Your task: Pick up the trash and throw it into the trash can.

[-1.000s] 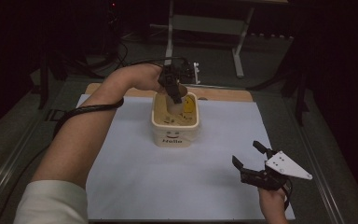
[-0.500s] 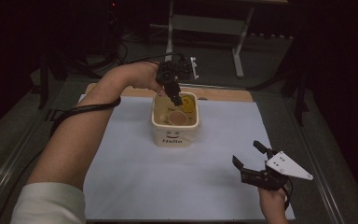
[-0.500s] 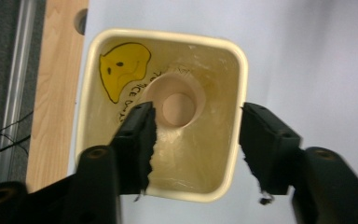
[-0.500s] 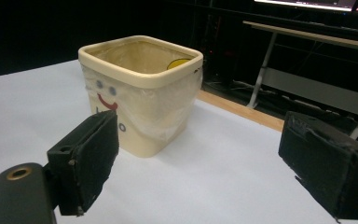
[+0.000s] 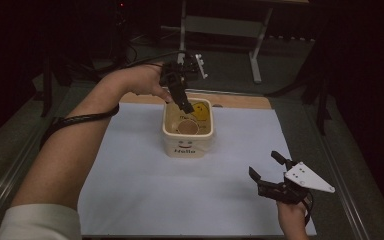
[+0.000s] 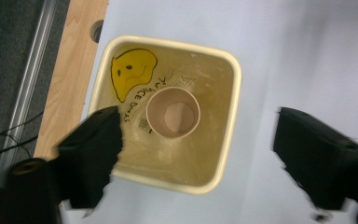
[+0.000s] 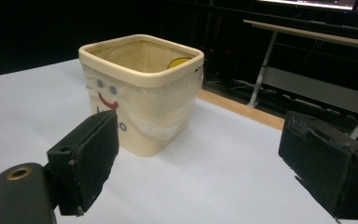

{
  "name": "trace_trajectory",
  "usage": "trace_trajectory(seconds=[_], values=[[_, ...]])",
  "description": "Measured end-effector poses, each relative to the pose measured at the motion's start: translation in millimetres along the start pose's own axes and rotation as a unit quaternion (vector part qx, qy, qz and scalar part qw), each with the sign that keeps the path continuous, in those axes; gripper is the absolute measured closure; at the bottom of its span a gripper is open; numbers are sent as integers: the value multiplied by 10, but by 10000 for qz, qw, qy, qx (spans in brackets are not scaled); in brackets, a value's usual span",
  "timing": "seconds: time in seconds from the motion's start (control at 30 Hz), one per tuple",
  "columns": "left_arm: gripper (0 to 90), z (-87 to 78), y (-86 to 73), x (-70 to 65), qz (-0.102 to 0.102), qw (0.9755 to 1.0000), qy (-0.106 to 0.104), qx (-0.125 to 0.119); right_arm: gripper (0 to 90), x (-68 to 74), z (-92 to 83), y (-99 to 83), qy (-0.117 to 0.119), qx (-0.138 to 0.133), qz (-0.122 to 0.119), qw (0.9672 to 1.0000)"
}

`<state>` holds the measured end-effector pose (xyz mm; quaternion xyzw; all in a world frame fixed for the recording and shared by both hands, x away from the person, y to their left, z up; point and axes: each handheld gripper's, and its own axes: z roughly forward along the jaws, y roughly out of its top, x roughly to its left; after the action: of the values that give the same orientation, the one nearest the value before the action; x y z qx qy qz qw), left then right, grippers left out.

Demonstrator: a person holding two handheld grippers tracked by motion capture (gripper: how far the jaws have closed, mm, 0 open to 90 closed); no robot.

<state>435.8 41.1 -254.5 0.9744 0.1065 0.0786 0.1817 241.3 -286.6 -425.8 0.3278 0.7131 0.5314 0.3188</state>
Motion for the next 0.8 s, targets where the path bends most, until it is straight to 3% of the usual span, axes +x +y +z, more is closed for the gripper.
trace_trajectory(seconds=[0.13, 0.4, 0.53, 0.8], values=[[34, -43, -82, -7, -101, 9999, -56, -13, 120, 5, 4, -1, 12, 10, -7, 10000], [25, -141, -298, -29, -386, 9987, 39, -318, 120, 4, 2, 0, 9, 23, 9, 10000], [24, -175, -434, -83, -436, 9981, 305, -320, 120, 11, 8, -1, 15, 26, 6, 10000], [25, -270, -648, -159, -693, 9959, 214, -548, 120, 27, 2, 5, 7, 12, 2, 10000]])
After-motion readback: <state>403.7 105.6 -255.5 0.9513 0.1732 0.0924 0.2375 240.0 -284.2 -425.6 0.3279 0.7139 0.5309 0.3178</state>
